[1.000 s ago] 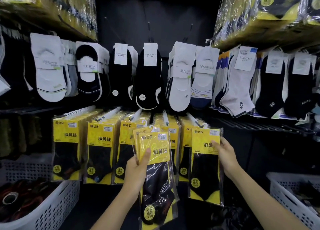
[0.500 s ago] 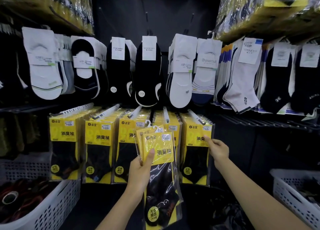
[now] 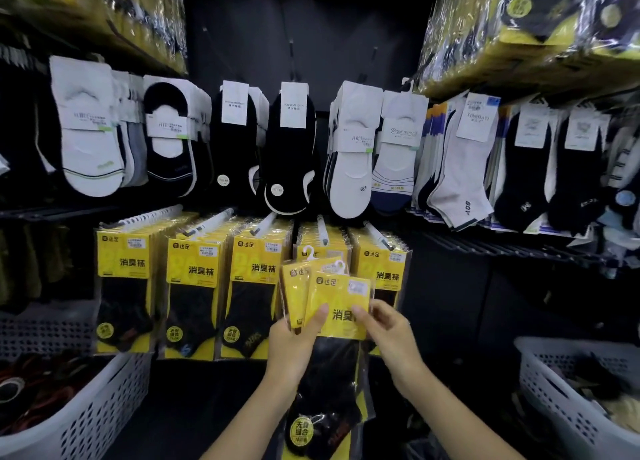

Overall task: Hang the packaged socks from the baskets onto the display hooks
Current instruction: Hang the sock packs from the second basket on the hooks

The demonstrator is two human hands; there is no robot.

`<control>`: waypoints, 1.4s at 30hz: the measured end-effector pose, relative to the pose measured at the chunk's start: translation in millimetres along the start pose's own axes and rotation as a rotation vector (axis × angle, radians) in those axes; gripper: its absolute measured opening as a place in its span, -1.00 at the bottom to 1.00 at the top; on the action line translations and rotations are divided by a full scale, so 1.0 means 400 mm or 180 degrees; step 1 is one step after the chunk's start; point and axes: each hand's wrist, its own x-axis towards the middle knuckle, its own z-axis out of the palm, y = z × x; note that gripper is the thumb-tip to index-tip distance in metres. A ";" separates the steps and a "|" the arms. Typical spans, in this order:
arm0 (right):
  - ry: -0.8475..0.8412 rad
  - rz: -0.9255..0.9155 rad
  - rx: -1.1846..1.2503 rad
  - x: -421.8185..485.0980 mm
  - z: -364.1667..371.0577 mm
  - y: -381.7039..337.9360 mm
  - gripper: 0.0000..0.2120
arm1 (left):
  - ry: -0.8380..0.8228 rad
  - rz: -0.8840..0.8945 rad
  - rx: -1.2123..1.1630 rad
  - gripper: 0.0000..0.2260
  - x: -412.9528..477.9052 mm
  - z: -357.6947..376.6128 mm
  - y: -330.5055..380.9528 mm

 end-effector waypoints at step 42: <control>0.1886 0.0856 0.0026 0.234 -0.171 0.132 -0.71 | -0.0189 0.0423 0.0494 -0.89 0.077 -0.034 -0.049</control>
